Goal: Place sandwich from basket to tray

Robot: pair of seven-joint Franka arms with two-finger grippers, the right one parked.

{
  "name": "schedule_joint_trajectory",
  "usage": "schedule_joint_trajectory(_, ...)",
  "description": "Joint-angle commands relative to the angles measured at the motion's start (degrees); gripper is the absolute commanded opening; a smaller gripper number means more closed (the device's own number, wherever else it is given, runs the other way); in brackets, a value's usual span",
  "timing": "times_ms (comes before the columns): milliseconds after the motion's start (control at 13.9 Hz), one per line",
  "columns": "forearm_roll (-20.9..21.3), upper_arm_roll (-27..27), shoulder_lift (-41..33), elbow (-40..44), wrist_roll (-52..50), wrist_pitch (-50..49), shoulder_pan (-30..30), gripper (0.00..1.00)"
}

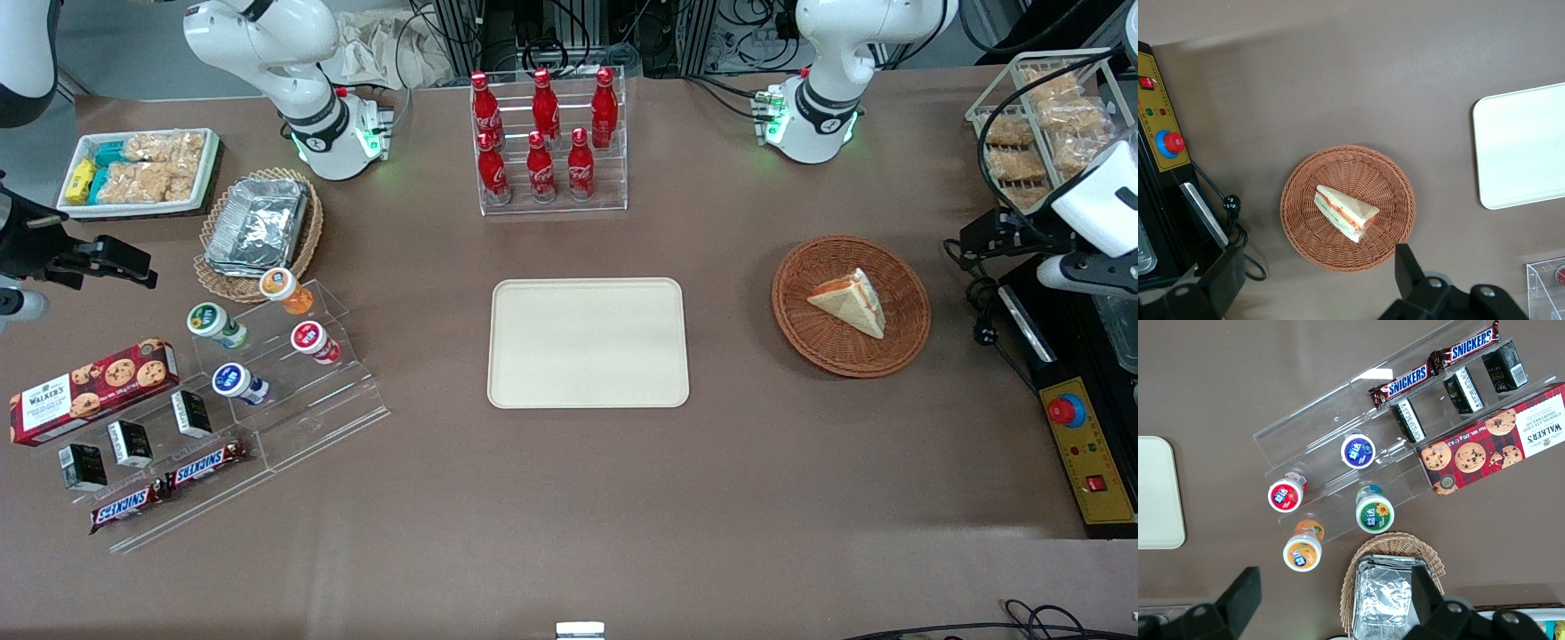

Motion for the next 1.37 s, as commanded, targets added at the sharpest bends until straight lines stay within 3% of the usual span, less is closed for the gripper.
schedule_joint_trajectory(0, 0.77, -0.41, -0.35, -0.03, 0.46, -0.82, -0.28, 1.0)
schedule_joint_trajectory(575, 0.42, -0.15, -1.05, -0.73, -0.51, -6.44, 0.24, 1.0)
schedule_joint_trajectory(862, 0.6, -0.15, -6.22, -8.71, -1.3, -5.93, 0.24, 1.0)
schedule_joint_trajectory(1293, 0.42, -0.15, -18.7, -29.7, -6.21, 4.78, 0.33, 1.0)
